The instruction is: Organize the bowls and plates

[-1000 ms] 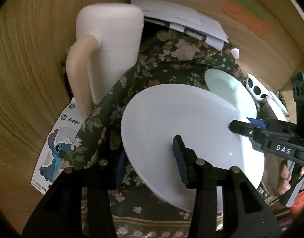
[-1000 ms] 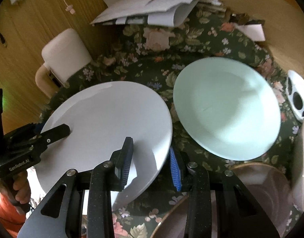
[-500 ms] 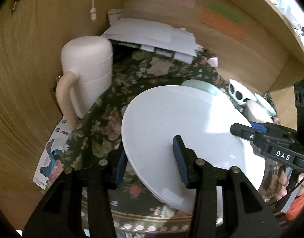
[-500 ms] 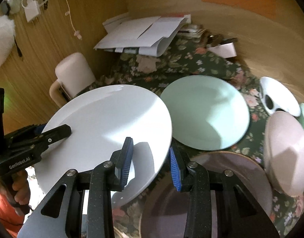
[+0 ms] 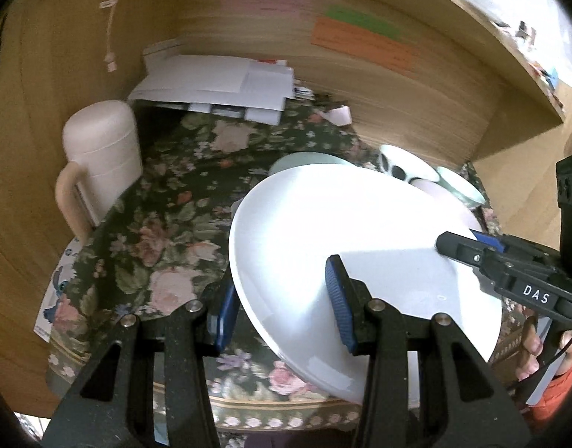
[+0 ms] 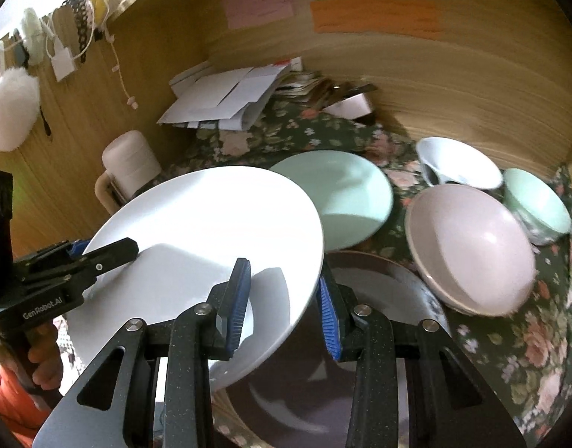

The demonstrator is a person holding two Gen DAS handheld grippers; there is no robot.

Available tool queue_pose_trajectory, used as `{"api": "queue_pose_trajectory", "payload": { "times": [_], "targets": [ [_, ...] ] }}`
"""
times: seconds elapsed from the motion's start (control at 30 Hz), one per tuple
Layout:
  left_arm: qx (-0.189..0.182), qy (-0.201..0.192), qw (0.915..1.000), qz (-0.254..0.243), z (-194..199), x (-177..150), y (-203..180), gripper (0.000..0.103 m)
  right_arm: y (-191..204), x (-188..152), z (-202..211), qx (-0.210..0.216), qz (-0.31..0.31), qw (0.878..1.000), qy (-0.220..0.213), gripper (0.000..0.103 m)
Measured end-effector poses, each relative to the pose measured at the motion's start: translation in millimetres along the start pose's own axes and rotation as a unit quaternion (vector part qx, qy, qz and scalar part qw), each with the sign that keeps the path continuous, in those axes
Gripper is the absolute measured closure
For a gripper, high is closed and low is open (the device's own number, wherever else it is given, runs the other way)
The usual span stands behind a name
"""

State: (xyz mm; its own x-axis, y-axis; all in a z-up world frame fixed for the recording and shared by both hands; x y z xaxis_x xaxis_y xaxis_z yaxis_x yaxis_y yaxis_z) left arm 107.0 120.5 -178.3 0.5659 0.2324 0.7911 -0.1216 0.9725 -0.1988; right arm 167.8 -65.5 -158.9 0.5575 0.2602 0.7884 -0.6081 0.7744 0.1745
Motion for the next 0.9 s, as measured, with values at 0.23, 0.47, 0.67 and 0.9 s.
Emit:
{"api": "queue_pose_trajectory", "payload": {
  "times": [0.23,0.47,0.67,0.9],
  "targets": [
    [-0.020,0.004,0.9996,-0.020,-0.1,-7.1,-30.3,0.059,-22.1,-12.2,23.9,-0.021,-0.017,1.000,-0.008,0.071],
    [-0.033,0.020,0.9986,-0.035,-6.5,-17.7,-55.8,0.059,-46.5,-27.4,35.3,-0.034,-0.048,0.998,-0.007,0.071],
    [-0.038,0.038,0.9977,-0.040,-15.8,-28.3,-68.5,0.059,-62.8,-41.0,35.7,-0.041,-0.073,0.996,0.000,0.071],
    [-0.040,0.057,0.9966,-0.044,-30.0,-37.5,-76.9,0.059,-76.7,-53.9,31.2,-0.043,-0.093,0.995,0.011,0.071]
  ]
}}
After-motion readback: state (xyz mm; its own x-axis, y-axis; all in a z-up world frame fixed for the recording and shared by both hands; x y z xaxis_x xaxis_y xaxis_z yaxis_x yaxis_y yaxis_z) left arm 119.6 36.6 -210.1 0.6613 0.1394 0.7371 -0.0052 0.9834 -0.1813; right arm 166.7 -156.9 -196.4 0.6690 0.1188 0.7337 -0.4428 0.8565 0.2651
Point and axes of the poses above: each gripper's, at about its wrist camera, not at the fingertips, and z roughly against the way its jaws point, y to its left, x to its top, the point moved 4 cm from there along -z, roughly the way its jaws point, and after that the axes turned 8 degrees about -y, right-handed, at the moved point
